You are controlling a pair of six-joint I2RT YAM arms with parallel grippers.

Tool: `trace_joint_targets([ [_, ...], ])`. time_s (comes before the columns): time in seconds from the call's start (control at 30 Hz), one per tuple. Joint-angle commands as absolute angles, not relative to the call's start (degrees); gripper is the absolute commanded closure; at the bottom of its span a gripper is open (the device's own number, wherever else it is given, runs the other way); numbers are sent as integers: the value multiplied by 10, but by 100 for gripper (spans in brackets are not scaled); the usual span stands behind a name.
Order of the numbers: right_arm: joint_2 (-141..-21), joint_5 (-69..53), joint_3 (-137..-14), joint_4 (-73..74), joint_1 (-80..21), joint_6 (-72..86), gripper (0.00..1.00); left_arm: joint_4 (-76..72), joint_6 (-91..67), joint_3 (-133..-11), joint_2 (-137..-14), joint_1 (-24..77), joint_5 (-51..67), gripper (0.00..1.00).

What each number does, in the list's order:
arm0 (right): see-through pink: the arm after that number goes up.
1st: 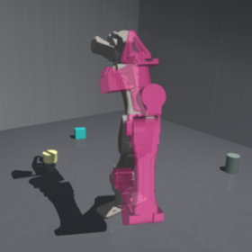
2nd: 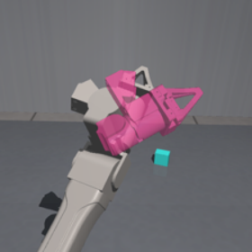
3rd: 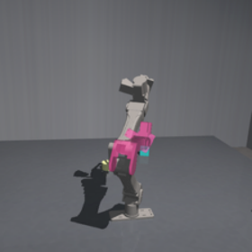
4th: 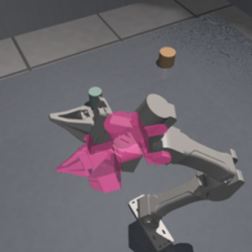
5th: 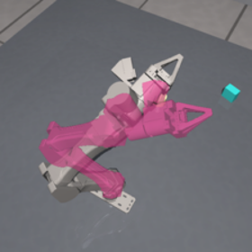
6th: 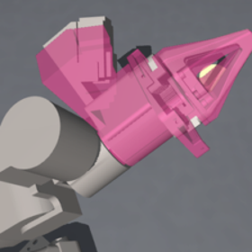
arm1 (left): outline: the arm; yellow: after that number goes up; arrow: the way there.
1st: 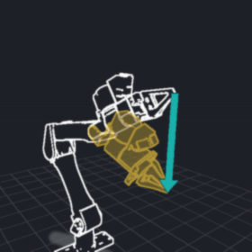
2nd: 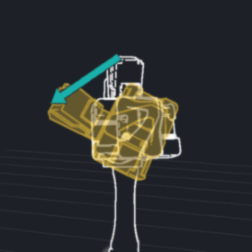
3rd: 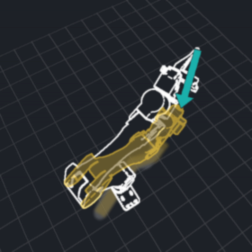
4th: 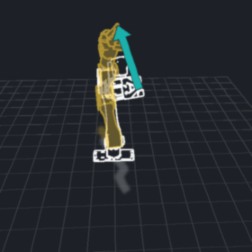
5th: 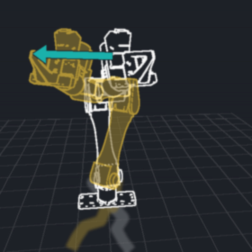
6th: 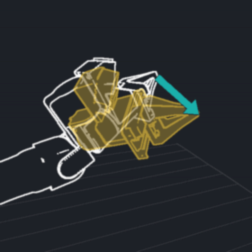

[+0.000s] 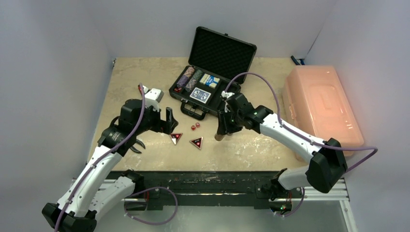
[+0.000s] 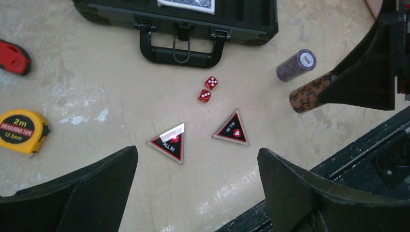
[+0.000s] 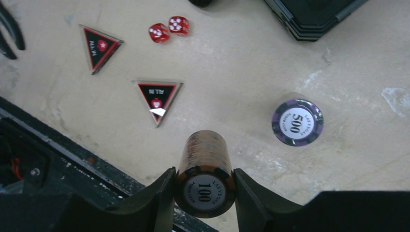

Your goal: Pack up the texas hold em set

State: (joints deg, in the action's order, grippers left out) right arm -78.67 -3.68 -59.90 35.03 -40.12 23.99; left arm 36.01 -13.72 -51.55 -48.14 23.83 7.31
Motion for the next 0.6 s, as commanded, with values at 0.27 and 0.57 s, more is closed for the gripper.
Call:
trace_joint_targets([
  [0.27, -796, -266, -674, 236, -384, 229, 100, 177, -95, -463, -450, 243, 194, 8],
  [0.57, -820, -414, -705, 219, -370, 235, 100, 49, -57, -406, -431, 243, 324, 13],
])
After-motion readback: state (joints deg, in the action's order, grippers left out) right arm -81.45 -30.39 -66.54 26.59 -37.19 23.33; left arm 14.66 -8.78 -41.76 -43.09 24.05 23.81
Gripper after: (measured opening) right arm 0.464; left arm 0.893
